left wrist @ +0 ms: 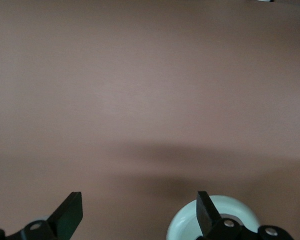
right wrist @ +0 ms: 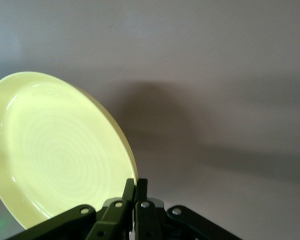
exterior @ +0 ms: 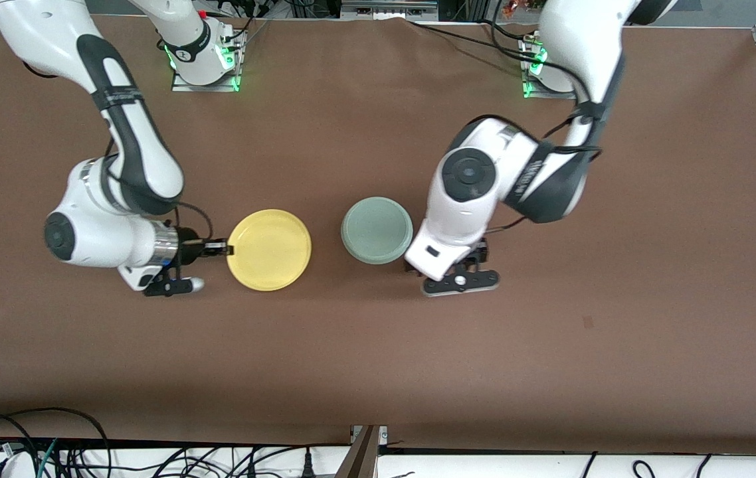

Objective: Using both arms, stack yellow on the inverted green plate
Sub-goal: 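Carry the yellow plate with the right gripper toward the green plate, then lower the yellow plate onto the green plate while the left gripper withdraws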

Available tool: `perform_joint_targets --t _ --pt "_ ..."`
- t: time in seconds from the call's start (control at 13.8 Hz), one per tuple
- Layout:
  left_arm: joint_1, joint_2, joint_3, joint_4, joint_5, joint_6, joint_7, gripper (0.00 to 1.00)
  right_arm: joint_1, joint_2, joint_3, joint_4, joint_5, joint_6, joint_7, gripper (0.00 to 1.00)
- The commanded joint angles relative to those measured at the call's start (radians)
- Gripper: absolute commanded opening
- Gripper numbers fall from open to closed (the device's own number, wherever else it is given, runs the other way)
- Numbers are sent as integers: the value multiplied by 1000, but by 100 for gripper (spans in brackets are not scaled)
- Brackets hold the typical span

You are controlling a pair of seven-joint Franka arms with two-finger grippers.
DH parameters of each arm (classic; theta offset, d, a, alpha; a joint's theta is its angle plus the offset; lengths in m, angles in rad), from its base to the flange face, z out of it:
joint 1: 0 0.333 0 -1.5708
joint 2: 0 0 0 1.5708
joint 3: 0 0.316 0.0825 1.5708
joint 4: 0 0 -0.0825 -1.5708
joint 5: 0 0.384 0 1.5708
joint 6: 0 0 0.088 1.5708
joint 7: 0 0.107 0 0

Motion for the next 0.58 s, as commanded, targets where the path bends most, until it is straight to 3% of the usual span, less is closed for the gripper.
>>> perform_joint_targets --t 0.0,0.29,0.51 --pt "77 -127 -16 -32 -30 -119 135 100 -9 -72 82 -133 17 125 91 0" --pt "183 -250 -21 -34 -33 -243 350 100 -6 -78 211 -263 17 356 219 0" --pt "243 -349 -20 -48 -70 -374 419 100 80 -44 218 -264 15 433 310 0"
